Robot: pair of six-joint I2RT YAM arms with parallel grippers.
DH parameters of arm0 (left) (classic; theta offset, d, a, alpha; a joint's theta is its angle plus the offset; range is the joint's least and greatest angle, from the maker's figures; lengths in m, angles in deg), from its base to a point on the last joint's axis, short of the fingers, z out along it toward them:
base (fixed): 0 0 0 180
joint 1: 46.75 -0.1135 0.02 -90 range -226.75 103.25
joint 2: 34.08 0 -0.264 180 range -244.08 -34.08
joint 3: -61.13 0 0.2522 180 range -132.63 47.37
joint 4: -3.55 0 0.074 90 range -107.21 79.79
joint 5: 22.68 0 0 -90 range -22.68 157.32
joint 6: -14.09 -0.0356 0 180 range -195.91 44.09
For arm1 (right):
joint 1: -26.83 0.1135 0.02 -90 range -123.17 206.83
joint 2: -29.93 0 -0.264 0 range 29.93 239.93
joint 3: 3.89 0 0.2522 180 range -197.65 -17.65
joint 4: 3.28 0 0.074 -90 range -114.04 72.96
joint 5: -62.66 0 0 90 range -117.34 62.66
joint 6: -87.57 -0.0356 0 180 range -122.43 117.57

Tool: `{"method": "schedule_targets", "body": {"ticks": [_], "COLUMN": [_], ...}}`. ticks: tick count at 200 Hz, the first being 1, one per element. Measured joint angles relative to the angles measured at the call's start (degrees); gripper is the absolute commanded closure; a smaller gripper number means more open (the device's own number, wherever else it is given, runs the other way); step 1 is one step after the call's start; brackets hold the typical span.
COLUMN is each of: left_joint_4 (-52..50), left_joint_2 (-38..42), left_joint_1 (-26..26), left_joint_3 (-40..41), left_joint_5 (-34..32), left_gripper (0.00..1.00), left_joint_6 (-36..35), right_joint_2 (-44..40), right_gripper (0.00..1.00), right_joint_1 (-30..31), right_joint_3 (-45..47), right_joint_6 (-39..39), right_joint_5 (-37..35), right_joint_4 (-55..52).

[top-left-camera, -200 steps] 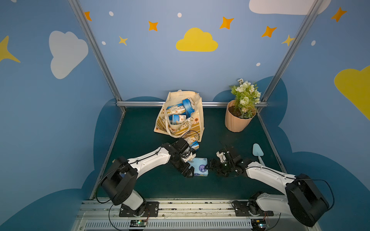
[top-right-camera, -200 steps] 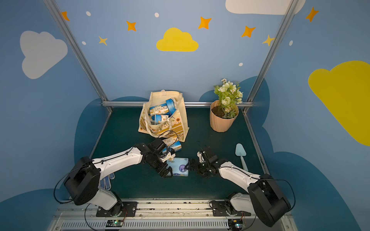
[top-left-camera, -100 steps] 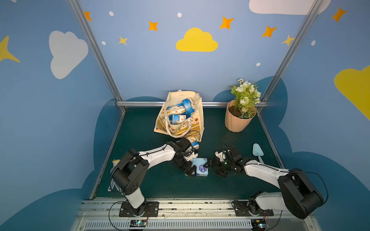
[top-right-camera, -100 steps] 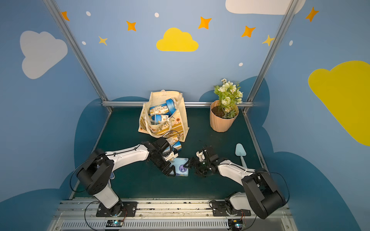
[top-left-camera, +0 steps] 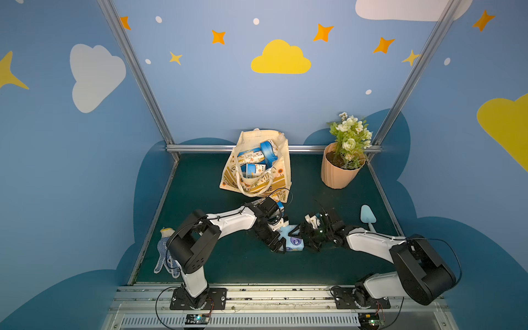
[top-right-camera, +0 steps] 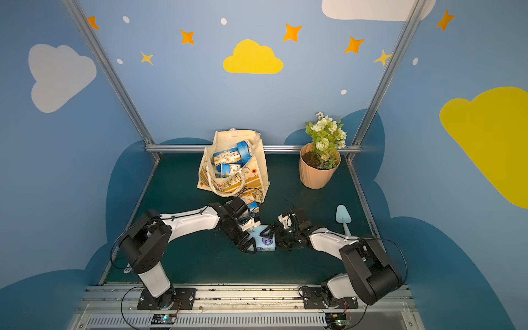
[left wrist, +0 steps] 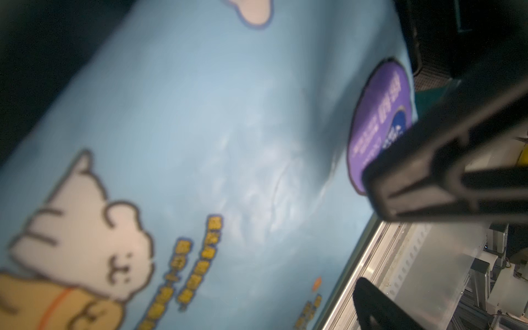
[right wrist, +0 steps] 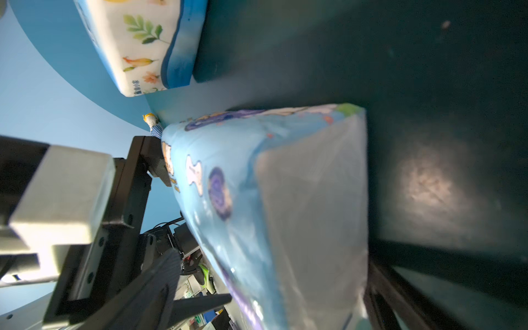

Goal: Put tissues into the canvas bag
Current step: Pick up the pack of facial tissues from the center of the board.

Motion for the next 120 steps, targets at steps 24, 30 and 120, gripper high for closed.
{"method": "schedule_targets", "body": {"ticks": [24,30,120], "left_joint_4": [0.3,0.4,0.8], "left_joint_2": [-0.8,-0.9,-1.5], "left_joint_1": [0.0,0.0,0.0], "left_joint_3": [-0.7,-0.8,-1.3], "left_joint_5": [0.1,0.2,3.3], "left_gripper": [0.0,0.01,0.0], "left_joint_6": [0.1,0.2,-0.3], "right_joint_2": [0.0,0.0,-3.2], "right_gripper": [0.03,0.03,0.21], "right_joint_1": [-0.2,-0.2,-0.2], "right_joint_3": [0.5,0.7,4.5], "right_joint_6": [-0.7,-0.9,-2.6], "right_joint_5": [0.4,0.5,-0.4], "right_joint_4": [1.3,1.7,4.5]}}
